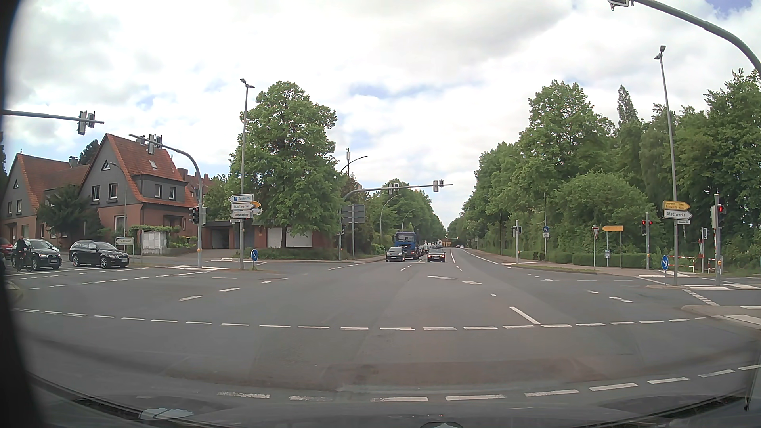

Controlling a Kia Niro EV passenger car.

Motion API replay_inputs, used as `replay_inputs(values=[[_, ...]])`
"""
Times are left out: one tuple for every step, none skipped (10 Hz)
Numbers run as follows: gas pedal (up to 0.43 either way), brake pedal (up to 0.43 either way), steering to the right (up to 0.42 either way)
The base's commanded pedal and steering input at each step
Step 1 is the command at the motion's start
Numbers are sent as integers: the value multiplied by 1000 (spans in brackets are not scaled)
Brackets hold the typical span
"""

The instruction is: Follow the waypoints while adhering to traffic rules and regulations

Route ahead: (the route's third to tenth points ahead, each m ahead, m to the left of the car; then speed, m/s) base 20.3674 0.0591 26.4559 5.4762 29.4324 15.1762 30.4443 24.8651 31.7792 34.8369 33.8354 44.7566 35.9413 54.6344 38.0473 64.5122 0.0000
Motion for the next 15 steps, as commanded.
replay_inputs(values=[[0,0,8],[0,0,8],[0,0,8],[0,0,8],[0,0,8],[0,0,8],[0,0,8],[0,0,8],[0,0,8],[0,0,8],[0,0,8],[0,0,8],[0,0,8],[0,0,8],[0,0,8]])
